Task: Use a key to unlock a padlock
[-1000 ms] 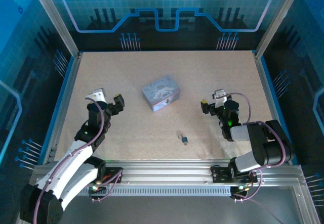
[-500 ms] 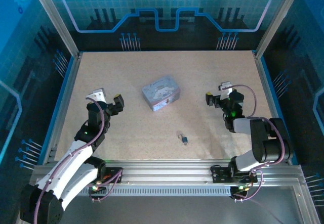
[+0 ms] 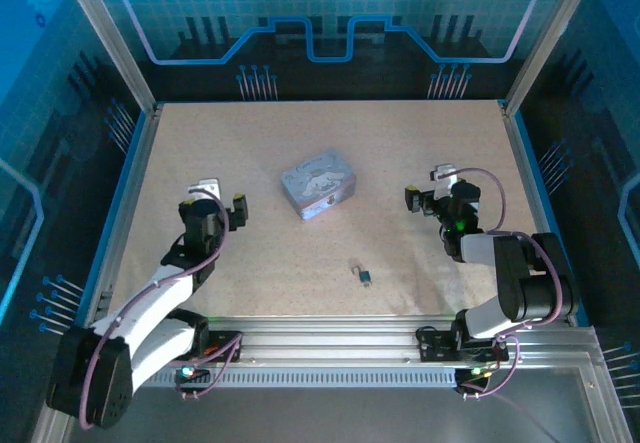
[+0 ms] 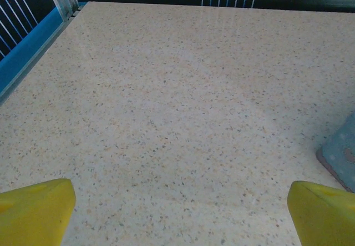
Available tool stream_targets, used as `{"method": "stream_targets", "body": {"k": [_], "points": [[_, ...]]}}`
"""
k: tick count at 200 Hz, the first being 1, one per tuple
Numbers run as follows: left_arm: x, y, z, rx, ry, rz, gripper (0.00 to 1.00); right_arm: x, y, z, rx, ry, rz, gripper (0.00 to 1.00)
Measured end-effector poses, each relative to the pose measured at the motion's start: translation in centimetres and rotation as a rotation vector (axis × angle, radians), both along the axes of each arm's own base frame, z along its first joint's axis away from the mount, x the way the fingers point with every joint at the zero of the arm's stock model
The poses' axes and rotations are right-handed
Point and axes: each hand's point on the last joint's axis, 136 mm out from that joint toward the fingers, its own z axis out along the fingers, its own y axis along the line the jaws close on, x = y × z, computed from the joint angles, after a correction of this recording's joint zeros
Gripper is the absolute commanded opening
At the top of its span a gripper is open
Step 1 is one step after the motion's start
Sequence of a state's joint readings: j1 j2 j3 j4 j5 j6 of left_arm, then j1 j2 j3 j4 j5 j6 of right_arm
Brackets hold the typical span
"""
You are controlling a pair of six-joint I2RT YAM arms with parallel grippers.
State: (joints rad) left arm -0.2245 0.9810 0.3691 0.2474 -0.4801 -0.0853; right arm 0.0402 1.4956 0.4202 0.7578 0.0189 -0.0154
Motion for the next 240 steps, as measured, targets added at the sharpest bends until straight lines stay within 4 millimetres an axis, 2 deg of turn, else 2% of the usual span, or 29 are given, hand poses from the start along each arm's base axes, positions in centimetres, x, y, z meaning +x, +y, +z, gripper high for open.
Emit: {"method": "stream_targets", "body": {"k": [64,95,145,178,215,240], "points": [[2.9,0.4,-2.1,0.029,-0.006,-0.019,0.99,0.0,0.0,-0.1,0.0,0.003,0.0,1.0],[3.6,0.3,-3.7,0.034,-0.011,-0.054,0.99,0.0,0.0,-0.1,0.0,0.003,0.0,1.0],[5.4,-0.5,-3.9,0.026,-0.096,-0.129,0.99,0.0,0.0,-0.1,0.0,0.003,0.0,1.0],[4.8,-0.6,-6.5,0.021,-0.076,-0.152,0.99,0.0,0.0,-0.1,0.0,0.003,0.0,1.0],[5.1,-0.8,-5.6,0.013,-0.117,-0.164,0.99,0.0,0.0,-0.1,0.0,0.003,0.0,1.0],[6.7,0.1,-5.2,-0.023,-0.094,-0.16,0.99,0.0,0.0,-0.1,0.0,0.003,0.0,1.0]]}}
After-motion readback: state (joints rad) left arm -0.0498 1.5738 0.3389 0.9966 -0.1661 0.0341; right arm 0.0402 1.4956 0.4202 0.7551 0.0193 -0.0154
